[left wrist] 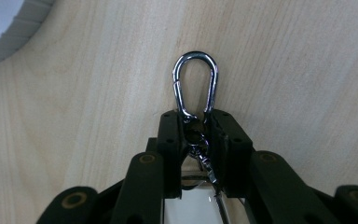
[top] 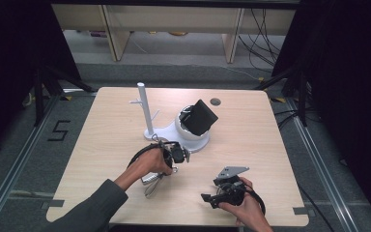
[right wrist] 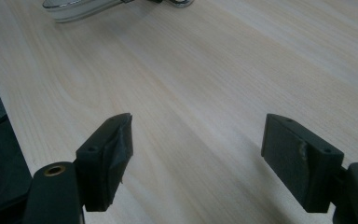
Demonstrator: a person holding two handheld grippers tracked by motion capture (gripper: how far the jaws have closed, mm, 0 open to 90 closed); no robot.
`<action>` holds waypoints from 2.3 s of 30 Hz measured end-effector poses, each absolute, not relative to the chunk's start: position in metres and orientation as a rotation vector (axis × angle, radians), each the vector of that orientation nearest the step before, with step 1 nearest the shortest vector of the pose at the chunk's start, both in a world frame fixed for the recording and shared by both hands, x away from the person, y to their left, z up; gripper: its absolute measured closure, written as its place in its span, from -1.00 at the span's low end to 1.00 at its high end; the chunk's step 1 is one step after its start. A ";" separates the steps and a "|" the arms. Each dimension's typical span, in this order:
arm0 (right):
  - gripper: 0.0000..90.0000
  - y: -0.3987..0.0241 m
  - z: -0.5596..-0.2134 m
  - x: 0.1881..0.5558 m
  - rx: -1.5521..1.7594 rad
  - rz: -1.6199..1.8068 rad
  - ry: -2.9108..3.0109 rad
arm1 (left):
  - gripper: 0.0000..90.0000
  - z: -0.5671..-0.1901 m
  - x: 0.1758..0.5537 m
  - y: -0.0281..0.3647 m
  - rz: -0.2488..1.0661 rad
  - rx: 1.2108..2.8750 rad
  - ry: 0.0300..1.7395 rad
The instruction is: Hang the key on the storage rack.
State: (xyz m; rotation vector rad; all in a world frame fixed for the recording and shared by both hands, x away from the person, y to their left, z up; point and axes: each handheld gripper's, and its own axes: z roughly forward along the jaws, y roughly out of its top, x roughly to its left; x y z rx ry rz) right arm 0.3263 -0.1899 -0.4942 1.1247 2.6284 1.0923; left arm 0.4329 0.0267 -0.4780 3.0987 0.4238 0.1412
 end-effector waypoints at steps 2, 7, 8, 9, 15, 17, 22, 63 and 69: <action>-0.42 -0.191 -0.495 0.327 1.095 1.088 2.626 | 0.65 -0.477 0.435 0.027 0.122 3.101 0.429; -0.42 -0.191 -0.495 0.327 1.105 1.091 2.630 | 0.67 -0.477 0.434 0.028 0.134 3.093 0.413; -0.42 -0.191 -0.495 0.327 1.105 1.094 2.631 | 0.67 -0.477 0.434 0.029 0.133 3.076 0.421; -0.42 -0.191 -0.495 0.328 1.115 1.095 2.626 | 0.67 -0.477 0.435 0.030 0.131 3.067 0.428; -0.42 -0.192 -0.495 0.328 1.110 1.101 2.626 | 0.67 -0.465 0.439 0.042 0.129 3.010 0.448; -0.42 -0.191 -0.495 0.328 1.119 1.106 2.630 | 0.67 -0.458 0.439 0.048 0.138 2.991 0.467; -0.42 -0.191 -0.497 0.328 1.113 1.103 2.643 | 0.67 -0.432 0.441 0.066 0.195 2.953 0.529; -0.42 -0.190 -0.503 0.330 1.125 1.075 2.671 | 0.67 -0.285 0.476 0.188 0.438 2.693 0.956; -0.42 -0.189 -0.503 0.330 1.119 1.078 2.677 | 0.67 -0.279 0.483 0.183 0.437 2.681 0.965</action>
